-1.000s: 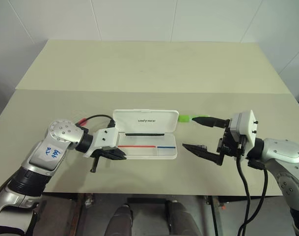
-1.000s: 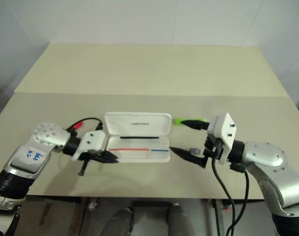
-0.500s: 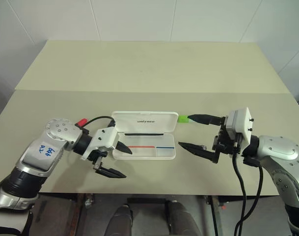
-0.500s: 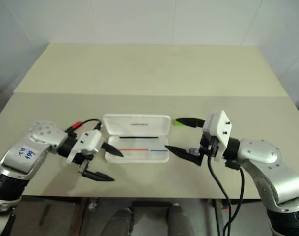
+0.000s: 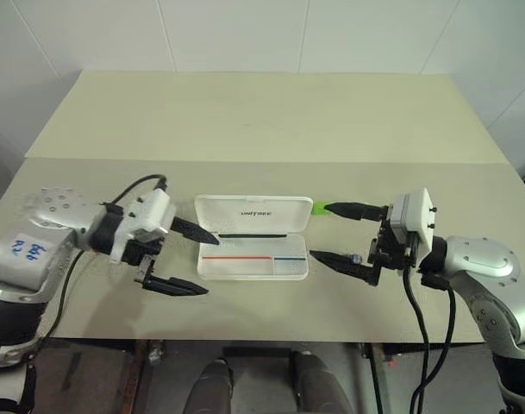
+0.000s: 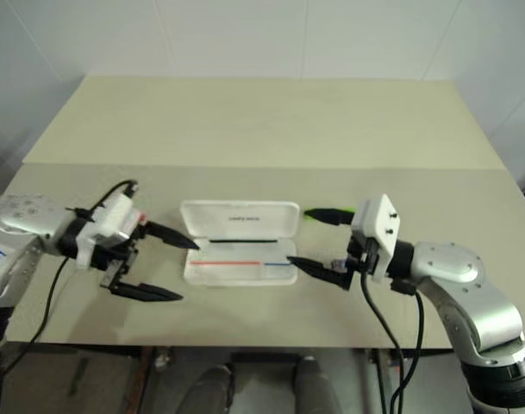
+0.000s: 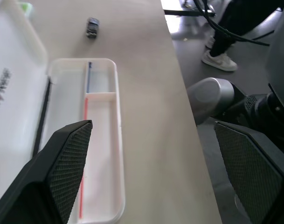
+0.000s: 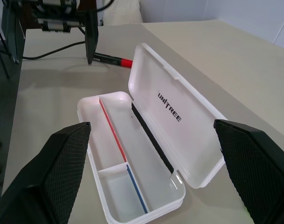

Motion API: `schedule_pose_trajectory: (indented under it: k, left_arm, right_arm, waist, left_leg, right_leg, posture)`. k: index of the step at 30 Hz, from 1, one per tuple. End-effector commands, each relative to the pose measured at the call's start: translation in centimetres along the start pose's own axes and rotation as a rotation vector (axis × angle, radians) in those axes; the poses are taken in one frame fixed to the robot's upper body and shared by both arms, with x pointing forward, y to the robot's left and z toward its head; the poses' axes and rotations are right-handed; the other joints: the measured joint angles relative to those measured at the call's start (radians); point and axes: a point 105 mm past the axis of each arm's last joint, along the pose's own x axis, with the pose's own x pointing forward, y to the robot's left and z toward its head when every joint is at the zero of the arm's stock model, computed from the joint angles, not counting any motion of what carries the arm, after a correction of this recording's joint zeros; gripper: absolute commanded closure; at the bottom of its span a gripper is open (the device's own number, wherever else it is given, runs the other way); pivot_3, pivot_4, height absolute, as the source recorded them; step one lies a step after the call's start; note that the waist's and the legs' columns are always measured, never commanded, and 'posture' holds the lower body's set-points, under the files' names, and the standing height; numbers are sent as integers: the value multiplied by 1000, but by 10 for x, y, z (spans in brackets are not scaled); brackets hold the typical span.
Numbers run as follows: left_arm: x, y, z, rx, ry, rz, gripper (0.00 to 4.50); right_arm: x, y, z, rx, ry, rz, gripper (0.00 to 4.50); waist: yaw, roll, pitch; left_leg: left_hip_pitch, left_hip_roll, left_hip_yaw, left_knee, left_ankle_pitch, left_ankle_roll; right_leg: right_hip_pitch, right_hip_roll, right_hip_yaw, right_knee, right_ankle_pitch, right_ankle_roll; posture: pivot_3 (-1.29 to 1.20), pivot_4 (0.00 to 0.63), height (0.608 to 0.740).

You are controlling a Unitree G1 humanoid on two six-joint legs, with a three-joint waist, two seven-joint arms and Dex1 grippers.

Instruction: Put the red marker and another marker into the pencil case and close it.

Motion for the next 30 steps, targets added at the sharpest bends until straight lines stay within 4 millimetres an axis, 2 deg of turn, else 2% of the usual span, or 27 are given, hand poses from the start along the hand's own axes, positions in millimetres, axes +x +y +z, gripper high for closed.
schedule_pose_trajectory:
  k: [1, 4, 7, 10, 15, 19, 22, 30]
  left_arm:
    - [-14, -2, 10, 7, -33, 70, 28]
    - [-28, -3, 14, -50, -88, 173, 28]
    - [-49, 0, 7, -97, -107, 370, 28]
    - [-68, -3, -11, -137, -65, 493, 28]
    - [-102, -9, -50, -170, 68, 654, 28]
    - [-116, -5, -64, -157, 144, 749, 28]
    - [-141, 10, -87, -174, 222, 957, 28]
    - [-138, 14, -110, -244, 246, 972, 28]
  right_arm:
    - [-1, -2, 9, -51, -21, 16, 0]
    - [2, -3, 10, -53, -29, 35, 0]
    - [7, -7, 15, -60, -55, 44, 0]
    - [11, -8, 19, -59, -77, 56, 0]
    - [16, -8, 15, -49, -73, 94, 0]
    - [18, -11, 16, -51, -82, 98, 0]
    - [21, -8, 16, -44, -93, 100, 0]
    - [19, -7, 17, -39, -98, 75, 0]
  waist:
    - [1, 0, 0]
    - [1, 0, 0]
    - [-2, 0, 0]
    - [-4, 0, 0]
    - [0, 0, 0]
    - [6, 0, 0]
    - [5, 0, 0]
    - [4, 0, 0]
  left_leg:
    - [0, 0, 0, 0, 0, 0]
    - [0, 0, 0, 0, 0, 0]
    - [0, 0, 0, 0, 0, 0]
    - [1, 1, 0, -1, 0, 0]
    - [1, 1, 1, -1, 0, 0]
    - [1, 1, 1, -1, -1, -1]
    - [1, 1, 1, -1, -1, -1]
    - [0, 2, 1, -2, -2, -2]
  right_leg:
    - [0, 0, 0, 0, 0, 0]
    - [0, 0, 0, 0, 0, 0]
    - [0, 0, 0, 0, 0, 0]
    - [0, 0, 0, 0, 0, -1]
    - [0, 0, 0, -1, -1, -2]
    - [0, 0, 0, -2, -3, -7]
    - [0, 0, 0, -2, -3, -6]
    - [-1, 0, 0, -2, -1, -3]
  posture:
    - [0, 150, 740]
    - [0, 150, 740]
    - [0, 150, 740]
    - [0, 150, 740]
    - [0, 150, 740]
    - [0, 150, 740]
    - [0, 150, 740]
    - [0, 150, 740]
